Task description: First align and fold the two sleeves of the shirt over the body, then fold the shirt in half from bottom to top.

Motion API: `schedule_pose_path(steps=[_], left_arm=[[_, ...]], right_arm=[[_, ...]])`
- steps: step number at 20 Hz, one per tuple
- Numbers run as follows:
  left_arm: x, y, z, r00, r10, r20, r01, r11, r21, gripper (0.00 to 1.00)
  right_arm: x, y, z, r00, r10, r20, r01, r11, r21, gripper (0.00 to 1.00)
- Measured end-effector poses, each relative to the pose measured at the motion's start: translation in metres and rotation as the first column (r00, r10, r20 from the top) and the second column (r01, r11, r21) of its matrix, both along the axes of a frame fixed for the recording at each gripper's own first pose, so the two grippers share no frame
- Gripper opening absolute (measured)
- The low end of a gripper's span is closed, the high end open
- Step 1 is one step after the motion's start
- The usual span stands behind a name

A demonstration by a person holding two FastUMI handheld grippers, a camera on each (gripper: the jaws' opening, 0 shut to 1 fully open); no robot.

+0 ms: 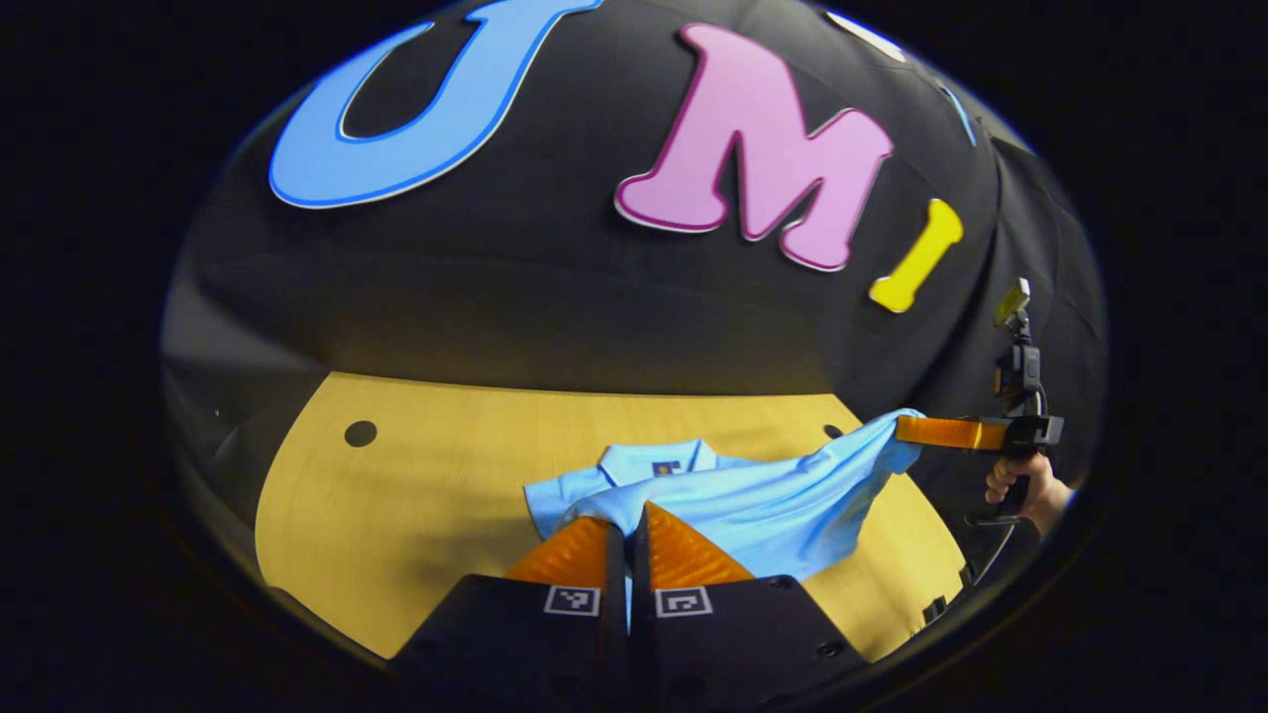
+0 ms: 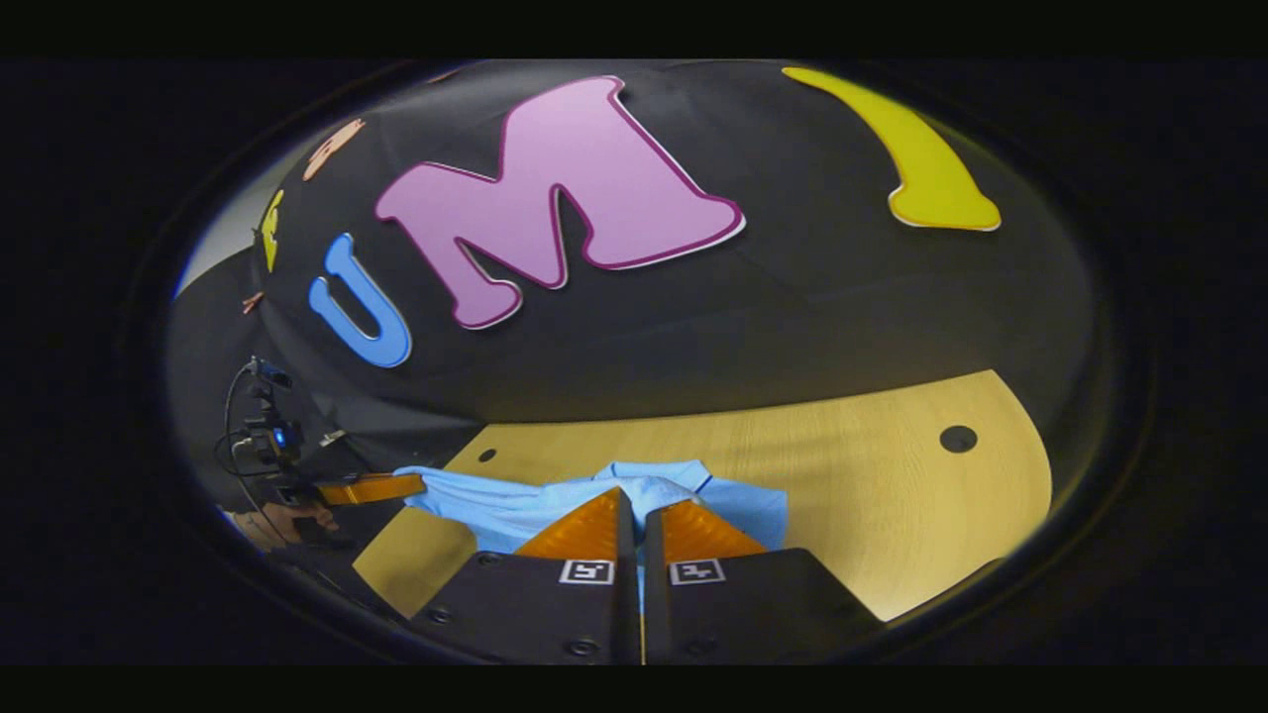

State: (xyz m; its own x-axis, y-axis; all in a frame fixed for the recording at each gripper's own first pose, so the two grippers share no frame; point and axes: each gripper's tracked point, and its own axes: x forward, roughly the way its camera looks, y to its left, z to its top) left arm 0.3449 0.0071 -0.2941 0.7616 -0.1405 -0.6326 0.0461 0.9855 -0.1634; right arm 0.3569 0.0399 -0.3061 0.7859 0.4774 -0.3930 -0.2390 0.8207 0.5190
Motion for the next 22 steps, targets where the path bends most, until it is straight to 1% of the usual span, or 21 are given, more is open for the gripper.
schedule_pose_path(steps=[1,2,4,5,6,7,8,9,10,11,12,13,14,15,16,17,18,19,22], left_arm=[[0.016,0.009,-0.010,1.000,0.015,0.002,-0.015,0.999,0.046,0.06],[0.033,0.015,-0.020,0.999,0.036,-0.009,-0.036,0.998,0.060,0.06],[0.056,0.010,-0.049,0.994,0.076,-0.076,-0.075,0.997,0.015,0.06],[0.063,0.015,-0.069,0.989,0.097,-0.107,-0.094,0.995,0.032,0.06],[0.068,0.018,-0.087,0.984,0.107,-0.140,-0.097,0.992,0.075,0.06],[0.071,0.023,-0.105,0.980,0.105,-0.172,-0.084,0.989,0.125,0.06],[0.070,0.027,-0.124,0.972,0.110,-0.206,-0.075,0.983,0.169,0.06],[0.071,0.029,-0.138,0.966,0.118,-0.231,-0.075,0.979,0.190,0.07],[0.072,0.028,-0.147,0.961,0.123,-0.247,-0.077,0.979,0.188,0.09],[0.071,0.025,-0.152,0.958,0.125,-0.258,-0.078,0.980,0.186,0.15],[0.069,0.026,-0.152,0.955,0.124,-0.268,-0.073,0.979,0.192,0.16],[0.067,0.027,-0.151,0.957,0.118,-0.264,-0.066,0.978,0.197,0.37],[0.067,0.025,-0.147,0.958,0.115,-0.262,-0.065,0.979,0.192,0.58],[0.068,0.025,-0.140,0.963,0.112,-0.247,-0.066,0.980,0.187,0.79],[0.070,0.027,-0.130,0.968,0.115,-0.223,-0.072,0.979,0.193,1.00],[0.071,0.030,-0.119,0.974,0.118,-0.194,-0.076,0.975,0.207,0.99],[0.070,0.033,-0.105,0.980,0.118,-0.161,-0.080,0.972,0.222,0.99],[0.067,0.033,-0.091,0.986,0.105,-0.128,-0.074,0.970,0.231,0.99],[0.039,0.020,-0.038,0.999,0.034,-0.033,-0.025,0.968,0.249,0.99]], right_arm=[[0.019,0.006,-0.013,1.000,-0.001,-0.006,0.001,1.000,-0.008,0.06],[0.034,0.009,-0.028,1.000,-0.011,-0.018,0.010,1.000,-0.027,0.06],[0.060,0.010,-0.060,0.998,-0.031,-0.054,0.028,0.997,-0.070,0.06],[0.070,0.011,-0.078,0.996,-0.041,-0.077,0.033,0.994,-0.103,0.03],[0.078,0.010,-0.095,0.994,-0.051,-0.096,0.038,0.990,-0.132,0.05],[0.080,0.013,-0.111,0.992,-0.052,-0.117,0.034,0.989,-0.147,0.05],[0.082,0.014,-0.125,0.989,-0.053,-0.138,0.031,0.986,-0.161,0.12],[0.077,0.018,-0.132,0.985,-0.056,-0.160,0.027,0.984,-0.179,0.06],[0.071,0.020,-0.137,0.982,-0.057,-0.180,0.022,0.982,-0.190,0.05],[0.071,0.021,-0.138,0.983,-0.042,-0.177,0.008,0.982,-0.187,0.14],[0.068,0.020,-0.137,0.988,-0.023,-0.155,-0.008,0.981,-0.195,0.37],[0.066,0.018,-0.137,0.991,-0.011,-0.135,-0.019,0.975,-0.220,0.60],[0.063,0.012,-0.138,0.993,-0.010,-0.119,-0.021,0.965,-0.260,0.78],[0.058,0.013,-0.134,0.995,0.003,-0.104,-0.031,0.962,-0.273,0.95],[0.053,0.010,-0.126,0.996,0.007,-0.086,-0.031,0.959,-0.280,0.95],[0.050,0.008,-0.118,0.998,0.009,-0.066,-0.027,0.957,-0.287,0.94],[0.047,0.004,-0.107,0.999,0.002,-0.039,-0.014,0.953,-0.301,0.98],[0.042,0.001,-0.096,1.000,0.001,-0.019,-0.007,0.951,-0.310,0.99],[0.023,-0.009,-0.053,0.998,-0.017,0.068,0.038,0.943,-0.329,0.98]])
